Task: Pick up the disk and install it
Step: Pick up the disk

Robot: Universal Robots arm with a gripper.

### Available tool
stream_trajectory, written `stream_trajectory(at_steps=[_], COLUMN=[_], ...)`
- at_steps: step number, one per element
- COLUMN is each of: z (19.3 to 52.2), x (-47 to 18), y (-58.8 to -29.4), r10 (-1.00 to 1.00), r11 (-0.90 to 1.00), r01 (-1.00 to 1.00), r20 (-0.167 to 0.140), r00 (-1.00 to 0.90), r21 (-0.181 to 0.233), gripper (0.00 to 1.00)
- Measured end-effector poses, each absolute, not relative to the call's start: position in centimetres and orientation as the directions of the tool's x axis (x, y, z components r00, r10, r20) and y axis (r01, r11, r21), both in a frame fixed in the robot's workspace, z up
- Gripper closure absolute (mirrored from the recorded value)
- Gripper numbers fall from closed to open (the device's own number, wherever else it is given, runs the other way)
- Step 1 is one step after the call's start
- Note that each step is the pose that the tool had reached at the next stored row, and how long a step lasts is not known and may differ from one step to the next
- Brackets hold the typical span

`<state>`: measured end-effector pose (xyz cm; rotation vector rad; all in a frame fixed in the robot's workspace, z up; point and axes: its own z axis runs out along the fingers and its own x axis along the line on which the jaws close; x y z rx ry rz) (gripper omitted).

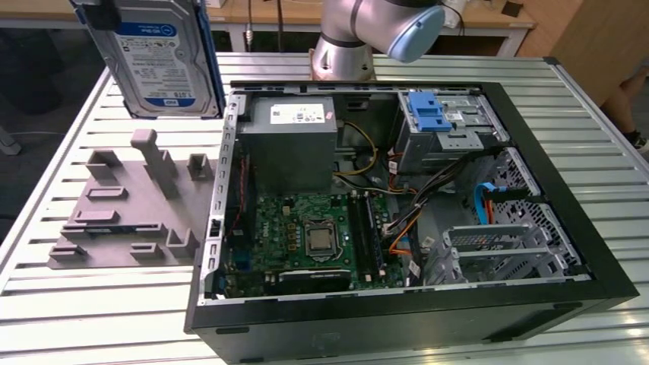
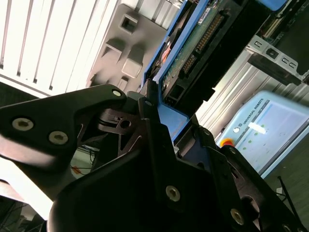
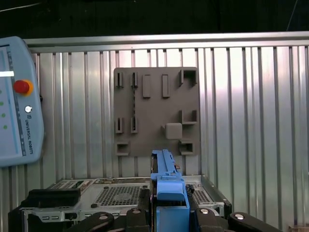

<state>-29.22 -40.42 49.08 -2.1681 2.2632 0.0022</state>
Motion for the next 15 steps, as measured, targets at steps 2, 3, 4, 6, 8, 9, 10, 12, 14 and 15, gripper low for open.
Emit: stream_trajectory(at_steps=[2, 3, 4, 6, 8, 9, 10, 12, 14, 15], z=[49.1, 49.1, 49.1, 49.1, 49.1, 49.1, 49.1, 49.1, 49.1, 49.1], x=[-28.9, -28.8, -28.7, -28.4, -28.1, -28.0, -27.9, -27.6, -27.4, -27.3], y=[-40.5, -40.5, -40.5, -40.5, -40.5, -40.5, -40.6, -40.6, -40.6, -40.6], r10=[-0.999, -0.999, -0.999, -0.999, -0.999, -0.999, -0.999, -0.999, -0.999, -0.999], r11=[0.043, 0.043, 0.043, 0.043, 0.043, 0.043, 0.043, 0.043, 0.043, 0.043], r01=[-0.999, -0.999, -0.999, -0.999, -0.999, -0.999, -0.999, -0.999, -0.999, -0.999], r20=[-0.006, -0.006, -0.006, -0.006, -0.006, -0.006, -0.006, -0.006, -0.006, -0.006], r00=[-0.043, -0.043, -0.043, -0.043, -0.043, -0.043, -0.043, -0.043, -0.043, -0.043], r21=[-0.004, -0.004, -0.004, -0.004, -0.004, -0.004, -0.004, -0.004, -0.004, -0.004], gripper=[0.64, 0.64, 0.64, 0.64, 0.64, 0.64, 0.64, 0.64, 0.64, 0.64])
